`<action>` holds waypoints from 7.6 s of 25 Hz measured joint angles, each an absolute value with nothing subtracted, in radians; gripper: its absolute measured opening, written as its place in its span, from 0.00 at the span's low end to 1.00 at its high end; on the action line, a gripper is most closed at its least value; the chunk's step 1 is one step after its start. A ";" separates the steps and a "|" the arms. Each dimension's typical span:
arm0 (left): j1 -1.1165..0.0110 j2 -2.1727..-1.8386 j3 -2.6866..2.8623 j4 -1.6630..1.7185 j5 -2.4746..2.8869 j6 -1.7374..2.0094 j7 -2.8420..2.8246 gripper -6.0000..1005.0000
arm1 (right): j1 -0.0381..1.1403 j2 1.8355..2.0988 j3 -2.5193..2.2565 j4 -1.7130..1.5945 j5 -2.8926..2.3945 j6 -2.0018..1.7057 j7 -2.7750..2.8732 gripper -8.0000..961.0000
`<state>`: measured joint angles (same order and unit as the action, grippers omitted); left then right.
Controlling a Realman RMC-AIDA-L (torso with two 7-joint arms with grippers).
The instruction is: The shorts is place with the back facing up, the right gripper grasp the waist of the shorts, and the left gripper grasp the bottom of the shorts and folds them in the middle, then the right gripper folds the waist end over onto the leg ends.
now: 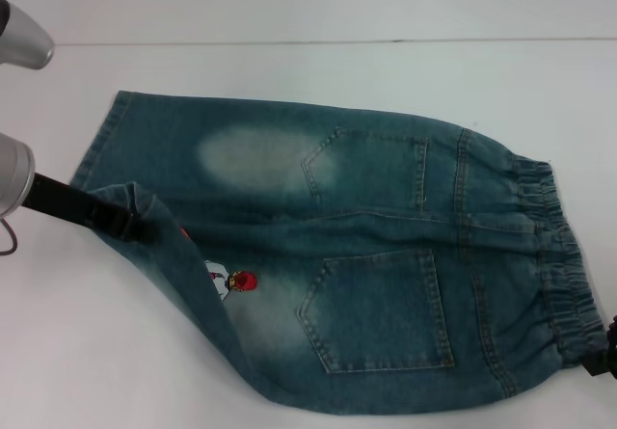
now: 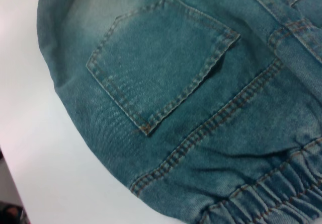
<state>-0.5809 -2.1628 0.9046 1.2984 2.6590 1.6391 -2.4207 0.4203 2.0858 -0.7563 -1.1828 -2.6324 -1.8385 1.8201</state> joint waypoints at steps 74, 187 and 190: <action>-0.608 -2.159 0.817 0.991 2.471 0.872 -2.318 0.23 | 0.582 1.939 -0.523 -0.826 -2.336 -1.349 1.738 0.22; -0.861 -2.168 1.393 0.650 2.858 0.450 -2.105 0.05 | 0.487 2.083 -0.557 -0.767 -2.063 -1.803 1.390 0.95; -0.867 -2.167 1.385 0.648 2.858 0.413 -2.130 0.05 | 0.485 2.081 -0.558 -0.767 -2.063 -1.812 1.389 0.95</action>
